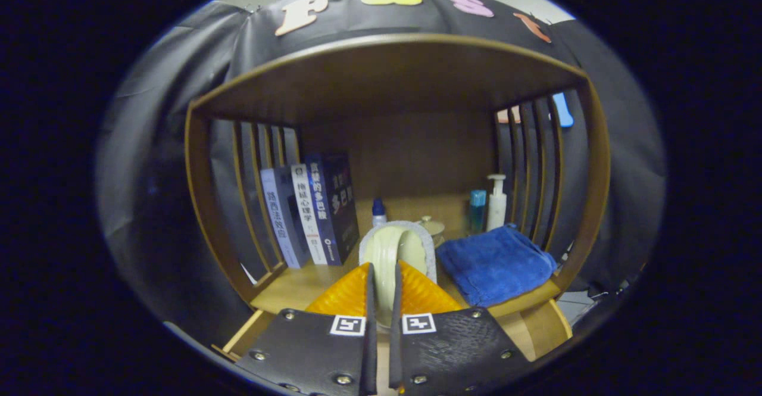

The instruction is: Pull open the drawer, take out the items inside it, and place them on the countertop above the cabinet.

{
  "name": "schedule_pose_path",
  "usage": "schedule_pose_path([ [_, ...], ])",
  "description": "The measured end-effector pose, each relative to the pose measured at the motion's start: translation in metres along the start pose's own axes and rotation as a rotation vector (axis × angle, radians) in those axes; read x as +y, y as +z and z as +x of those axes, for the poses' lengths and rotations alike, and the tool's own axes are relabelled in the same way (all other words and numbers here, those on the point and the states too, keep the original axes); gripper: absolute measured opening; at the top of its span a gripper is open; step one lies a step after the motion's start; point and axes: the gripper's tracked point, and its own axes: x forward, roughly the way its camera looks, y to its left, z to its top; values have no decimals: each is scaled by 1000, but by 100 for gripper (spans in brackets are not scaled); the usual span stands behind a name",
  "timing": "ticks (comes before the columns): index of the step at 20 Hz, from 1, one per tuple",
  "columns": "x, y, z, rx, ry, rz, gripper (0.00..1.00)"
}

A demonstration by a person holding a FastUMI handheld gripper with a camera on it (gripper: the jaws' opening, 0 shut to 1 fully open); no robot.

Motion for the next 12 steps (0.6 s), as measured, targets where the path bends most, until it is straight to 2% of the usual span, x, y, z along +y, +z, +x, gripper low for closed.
schedule_pose_path([
  [4,-5,-59,43,192,-4,59,8],
  [10,-12,-66,82,179,61,292,9],
  [12,-14,-63,92,158,73,306,9],
])
